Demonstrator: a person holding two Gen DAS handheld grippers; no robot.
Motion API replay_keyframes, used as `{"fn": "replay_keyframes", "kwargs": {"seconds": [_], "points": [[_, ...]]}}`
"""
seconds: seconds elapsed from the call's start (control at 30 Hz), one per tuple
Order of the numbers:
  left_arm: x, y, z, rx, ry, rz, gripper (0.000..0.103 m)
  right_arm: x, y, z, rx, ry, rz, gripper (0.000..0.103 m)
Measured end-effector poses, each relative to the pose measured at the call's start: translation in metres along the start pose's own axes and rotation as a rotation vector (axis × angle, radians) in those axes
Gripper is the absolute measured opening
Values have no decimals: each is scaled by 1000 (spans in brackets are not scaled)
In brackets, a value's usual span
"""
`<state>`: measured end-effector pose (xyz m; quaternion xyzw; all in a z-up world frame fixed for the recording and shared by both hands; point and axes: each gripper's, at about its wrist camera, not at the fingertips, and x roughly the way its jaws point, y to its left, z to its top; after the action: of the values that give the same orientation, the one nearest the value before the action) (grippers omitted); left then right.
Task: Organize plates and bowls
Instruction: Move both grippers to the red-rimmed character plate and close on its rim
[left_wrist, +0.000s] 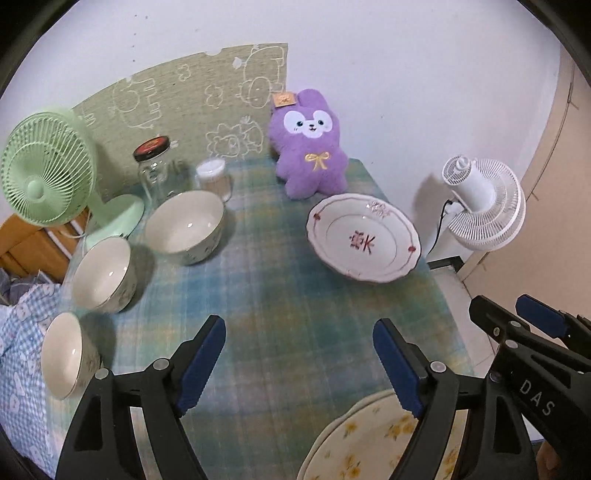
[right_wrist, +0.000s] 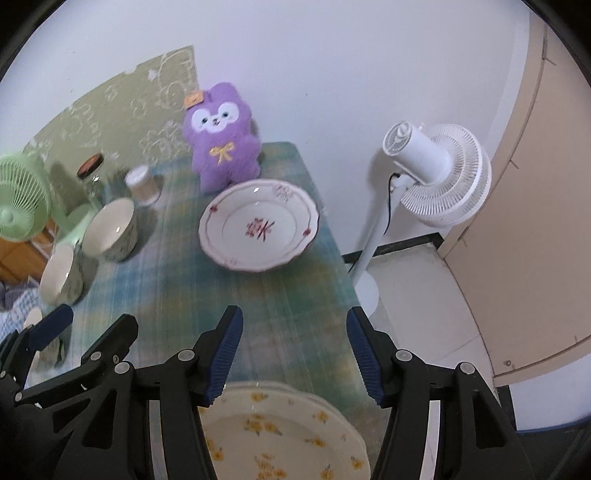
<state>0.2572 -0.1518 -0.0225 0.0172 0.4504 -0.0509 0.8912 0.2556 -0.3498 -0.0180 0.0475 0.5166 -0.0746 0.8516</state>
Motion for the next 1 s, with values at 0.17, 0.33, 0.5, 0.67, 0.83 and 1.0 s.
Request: {"fn": "replay_keyframes", "kwargs": {"seconds": [0.17, 0.33, 0.5, 0.67, 0.83, 1.0], "points": [[17, -7, 23, -3, -3, 4, 85, 15, -8, 23, -7, -16, 10, 62], [43, -15, 44, -29, 3, 18, 85, 44, -18, 45, -5, -9, 34, 62], [73, -27, 65, -37, -3, 45, 84, 81, -26, 66, -11, -2, 55, 62], [106, -40, 78, -33, 3, 70, 82, 119, -34, 80, 1, 19, 61, 62], [141, -48, 81, -34, 22, 94, 79, 155, -39, 88, 16, 49, 74, 62], [166, -50, 81, -36, 52, 112, 71, 182, -34, 90, -2, 71, 89, 62]]}}
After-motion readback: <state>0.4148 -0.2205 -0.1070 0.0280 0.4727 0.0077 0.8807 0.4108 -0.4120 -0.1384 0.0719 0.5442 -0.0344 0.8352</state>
